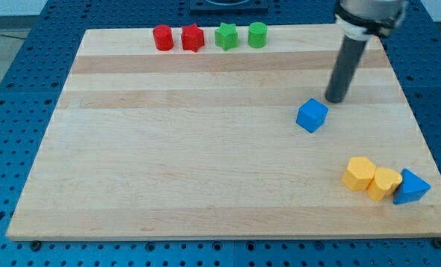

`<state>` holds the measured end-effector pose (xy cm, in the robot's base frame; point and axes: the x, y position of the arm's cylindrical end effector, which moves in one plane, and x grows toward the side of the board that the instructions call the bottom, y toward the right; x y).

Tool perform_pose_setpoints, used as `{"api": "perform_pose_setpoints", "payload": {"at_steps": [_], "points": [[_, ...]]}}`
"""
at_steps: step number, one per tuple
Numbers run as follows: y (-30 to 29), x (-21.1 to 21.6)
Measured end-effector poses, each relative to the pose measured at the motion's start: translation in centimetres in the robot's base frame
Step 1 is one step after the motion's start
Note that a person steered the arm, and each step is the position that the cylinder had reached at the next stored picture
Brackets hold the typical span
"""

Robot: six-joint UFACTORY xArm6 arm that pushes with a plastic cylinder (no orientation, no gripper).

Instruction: Push the blue cube into group of blocks

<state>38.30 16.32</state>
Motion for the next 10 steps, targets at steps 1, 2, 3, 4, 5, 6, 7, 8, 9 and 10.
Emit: {"api": "perform_pose_setpoints", "payload": {"at_steps": [1, 2, 3, 4, 5, 6, 7, 8, 9, 10], "points": [[-3.3, 0.8], [-4.1, 3.4], [-4.1, 5.0], [-4.4, 6.8], [-4.2, 7.6], [-3.0, 9.6], [-2.8, 10.8], [-2.8, 11.4], [-2.9, 11.3], [-3.1, 7.4]]}}
